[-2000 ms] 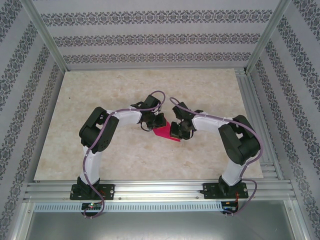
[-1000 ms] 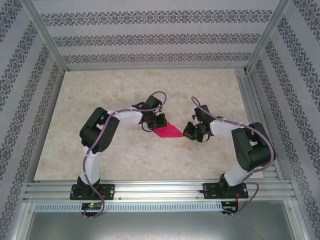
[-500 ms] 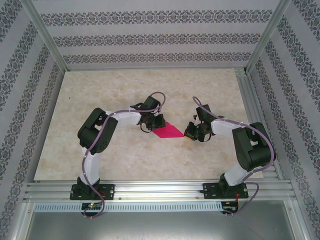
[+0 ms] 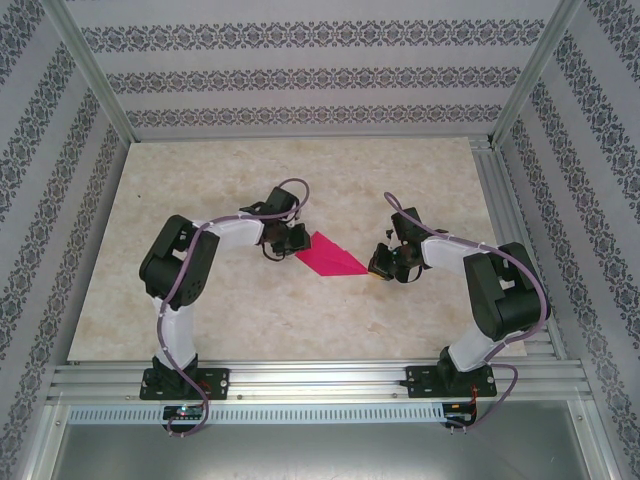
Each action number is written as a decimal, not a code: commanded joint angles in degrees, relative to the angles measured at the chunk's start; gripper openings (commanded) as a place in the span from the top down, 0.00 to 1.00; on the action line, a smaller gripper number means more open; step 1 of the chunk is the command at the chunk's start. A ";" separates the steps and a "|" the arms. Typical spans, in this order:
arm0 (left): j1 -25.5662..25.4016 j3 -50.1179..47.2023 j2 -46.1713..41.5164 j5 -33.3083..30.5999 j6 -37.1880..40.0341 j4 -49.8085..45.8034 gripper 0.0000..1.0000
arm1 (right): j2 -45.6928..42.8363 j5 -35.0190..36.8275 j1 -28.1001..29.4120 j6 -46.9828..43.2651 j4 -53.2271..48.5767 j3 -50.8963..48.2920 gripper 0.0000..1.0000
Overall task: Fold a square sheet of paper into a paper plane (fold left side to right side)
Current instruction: Fourth fold the wing at the center of the table, then turn over the paper at the center of the table.
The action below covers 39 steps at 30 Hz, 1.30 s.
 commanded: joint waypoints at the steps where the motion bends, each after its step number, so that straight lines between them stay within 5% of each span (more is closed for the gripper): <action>1: 4.27 -2.51 -0.43 -8.27 3.28 -7.25 0.82 | 2.69 8.87 -1.41 -1.07 -8.90 -1.96 0.95; 10: 6.34 -2.73 -4.97 -6.15 3.63 -7.77 0.78 | -4.40 7.97 -1.00 -3.30 -8.10 -0.46 0.91; 16: 6.78 -3.27 -10.84 -6.06 3.33 -8.73 0.72 | -15.03 14.03 -2.42 -8.92 -15.55 3.52 0.66; 21: 6.36 -8.38 -16.64 -0.91 -0.38 -3.78 0.64 | -15.47 6.31 -2.19 -18.51 -12.43 4.81 0.49; 30: 1.66 -17.36 -21.54 7.38 -14.51 14.03 0.47 | -6.26 -1.10 -1.43 -20.14 -2.94 8.53 0.49; 39: -3.45 -15.54 -11.20 8.51 -22.75 27.42 0.48 | -12.98 -0.72 -2.63 -15.79 -0.57 3.47 0.44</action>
